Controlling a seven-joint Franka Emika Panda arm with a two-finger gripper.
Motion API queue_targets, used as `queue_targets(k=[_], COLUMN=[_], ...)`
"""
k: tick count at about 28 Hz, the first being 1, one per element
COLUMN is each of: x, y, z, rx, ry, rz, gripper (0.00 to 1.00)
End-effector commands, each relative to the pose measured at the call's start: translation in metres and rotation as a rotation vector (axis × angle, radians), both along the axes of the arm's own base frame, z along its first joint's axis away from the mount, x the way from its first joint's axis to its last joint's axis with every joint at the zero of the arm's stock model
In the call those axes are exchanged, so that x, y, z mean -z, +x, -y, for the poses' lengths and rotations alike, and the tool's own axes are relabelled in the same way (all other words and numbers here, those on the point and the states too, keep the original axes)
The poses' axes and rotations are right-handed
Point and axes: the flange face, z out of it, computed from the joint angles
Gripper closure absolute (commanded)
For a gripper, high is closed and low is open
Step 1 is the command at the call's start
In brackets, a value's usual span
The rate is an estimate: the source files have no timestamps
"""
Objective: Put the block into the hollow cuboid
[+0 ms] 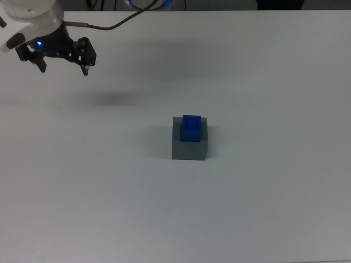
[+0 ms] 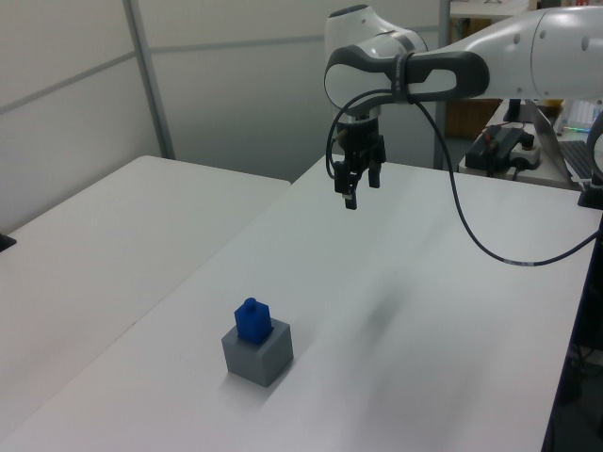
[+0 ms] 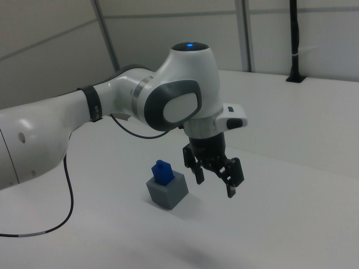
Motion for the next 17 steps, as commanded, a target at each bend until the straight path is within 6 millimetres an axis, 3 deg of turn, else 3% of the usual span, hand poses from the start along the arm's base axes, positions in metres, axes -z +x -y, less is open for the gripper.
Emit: queue_targets(k=[1,2,17], x=[-0.013,-0.008,-0.012], y=[-0.002,0.002,0.002], z=[-0.012,-0.026,-0.032], rx=[-0.02,-0.043,-0.053], ry=[0.028,0.026,0.032], rz=[0.0,-0.007,-0.003], gripper=[0.0,0.0,0.0])
